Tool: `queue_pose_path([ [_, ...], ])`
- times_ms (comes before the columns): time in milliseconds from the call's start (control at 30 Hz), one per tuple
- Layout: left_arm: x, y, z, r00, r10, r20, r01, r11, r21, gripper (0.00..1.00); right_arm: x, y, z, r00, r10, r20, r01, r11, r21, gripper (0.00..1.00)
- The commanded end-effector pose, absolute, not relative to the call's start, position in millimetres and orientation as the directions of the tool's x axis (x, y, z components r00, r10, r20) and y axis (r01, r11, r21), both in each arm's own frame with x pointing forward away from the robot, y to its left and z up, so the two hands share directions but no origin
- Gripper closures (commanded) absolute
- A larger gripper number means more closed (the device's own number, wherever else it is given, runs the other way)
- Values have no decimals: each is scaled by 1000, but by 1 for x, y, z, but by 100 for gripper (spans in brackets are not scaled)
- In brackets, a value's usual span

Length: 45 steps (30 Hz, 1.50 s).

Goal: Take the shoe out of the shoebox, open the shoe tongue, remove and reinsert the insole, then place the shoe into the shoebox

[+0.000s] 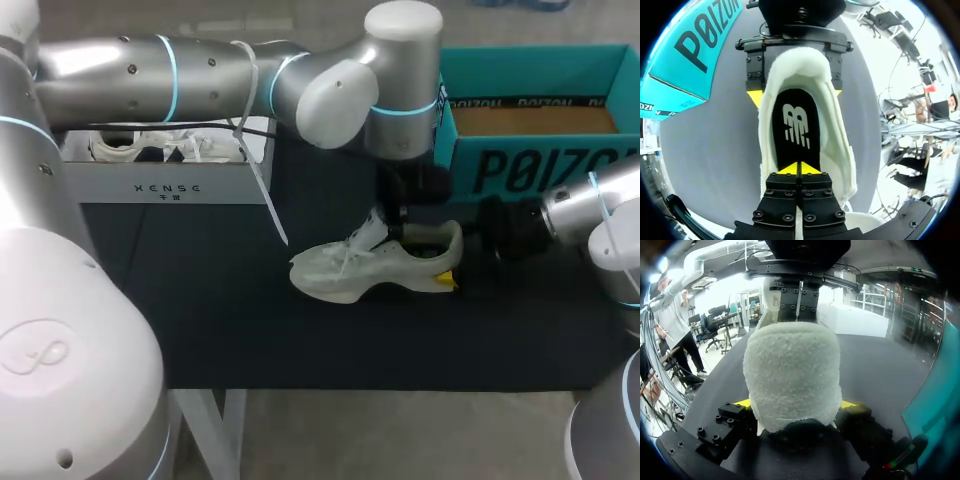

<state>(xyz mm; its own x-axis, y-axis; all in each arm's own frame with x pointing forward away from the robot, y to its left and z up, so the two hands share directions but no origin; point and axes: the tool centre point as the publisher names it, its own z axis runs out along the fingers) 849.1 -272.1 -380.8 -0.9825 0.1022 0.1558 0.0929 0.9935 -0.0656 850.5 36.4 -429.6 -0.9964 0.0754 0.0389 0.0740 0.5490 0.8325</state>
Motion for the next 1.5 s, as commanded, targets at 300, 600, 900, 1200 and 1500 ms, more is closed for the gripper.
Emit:
queue_pose_path([
  [300, 826, -265, -390, -978, 140, 152, 125, 987, -104, 100, 849, 36, -434, -996, 77, 39, 75, 552, 830, 100],
  [600, 820, -271, -391, -962, 139, 234, 122, 989, -85, 100, 849, 36, -434, -996, 77, 39, 75, 552, 830, 100],
  [900, 822, -281, -399, -971, 116, 210, 94, 989, -111, 100, 849, 36, -434, -996, 77, 39, 75, 552, 830, 100],
  [1200, 816, -288, -398, -963, 144, 228, 118, 985, -123, 100, 849, 36, -434, -996, 77, 39, 75, 552, 830, 100],
  [1500, 811, -278, -404, -961, 147, 232, 124, 986, -109, 59, 849, 36, -434, -996, 77, 39, 75, 552, 830, 100],
])
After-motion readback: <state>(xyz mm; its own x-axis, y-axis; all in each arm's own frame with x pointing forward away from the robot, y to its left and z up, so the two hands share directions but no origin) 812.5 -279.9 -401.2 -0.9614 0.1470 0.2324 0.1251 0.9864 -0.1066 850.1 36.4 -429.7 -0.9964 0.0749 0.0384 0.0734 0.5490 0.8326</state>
